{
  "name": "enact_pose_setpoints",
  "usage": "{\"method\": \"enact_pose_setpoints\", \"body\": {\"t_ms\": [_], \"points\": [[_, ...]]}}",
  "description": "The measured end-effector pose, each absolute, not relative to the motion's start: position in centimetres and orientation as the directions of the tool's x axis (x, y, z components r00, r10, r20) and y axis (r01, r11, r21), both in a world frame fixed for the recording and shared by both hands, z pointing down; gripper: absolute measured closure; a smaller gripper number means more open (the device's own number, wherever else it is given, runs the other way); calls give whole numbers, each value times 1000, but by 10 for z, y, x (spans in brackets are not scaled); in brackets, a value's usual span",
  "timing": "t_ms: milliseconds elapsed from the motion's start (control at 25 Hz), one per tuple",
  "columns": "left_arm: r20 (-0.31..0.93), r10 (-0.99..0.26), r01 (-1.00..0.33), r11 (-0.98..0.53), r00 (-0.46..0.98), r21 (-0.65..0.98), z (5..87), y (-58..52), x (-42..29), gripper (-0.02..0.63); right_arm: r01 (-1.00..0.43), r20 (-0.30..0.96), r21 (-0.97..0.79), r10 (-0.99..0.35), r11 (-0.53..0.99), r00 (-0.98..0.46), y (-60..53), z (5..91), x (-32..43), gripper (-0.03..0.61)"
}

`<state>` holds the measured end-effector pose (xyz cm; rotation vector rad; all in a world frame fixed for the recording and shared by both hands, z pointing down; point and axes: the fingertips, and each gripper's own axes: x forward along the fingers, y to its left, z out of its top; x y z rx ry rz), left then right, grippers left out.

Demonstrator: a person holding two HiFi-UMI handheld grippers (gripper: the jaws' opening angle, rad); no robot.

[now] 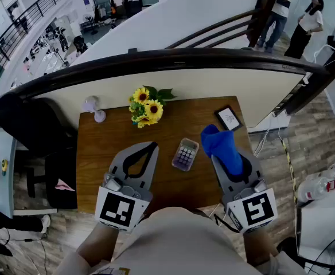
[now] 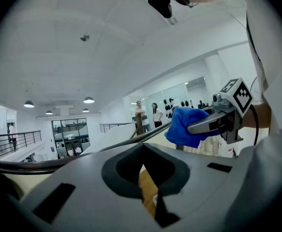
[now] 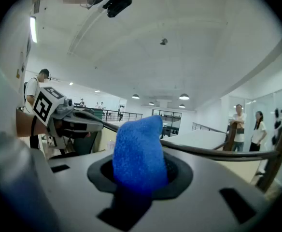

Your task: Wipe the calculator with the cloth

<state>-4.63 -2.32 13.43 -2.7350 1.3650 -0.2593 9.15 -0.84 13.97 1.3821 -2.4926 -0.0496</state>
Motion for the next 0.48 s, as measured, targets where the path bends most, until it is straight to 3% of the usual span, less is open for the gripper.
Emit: {"method": "enact_pose_setpoints", "body": {"t_ms": [480], "points": [[123, -803, -791, -596, 584, -138, 136, -31, -49, 612, -845, 241, 130, -843, 519, -481, -13, 139, 105, 446]]}}
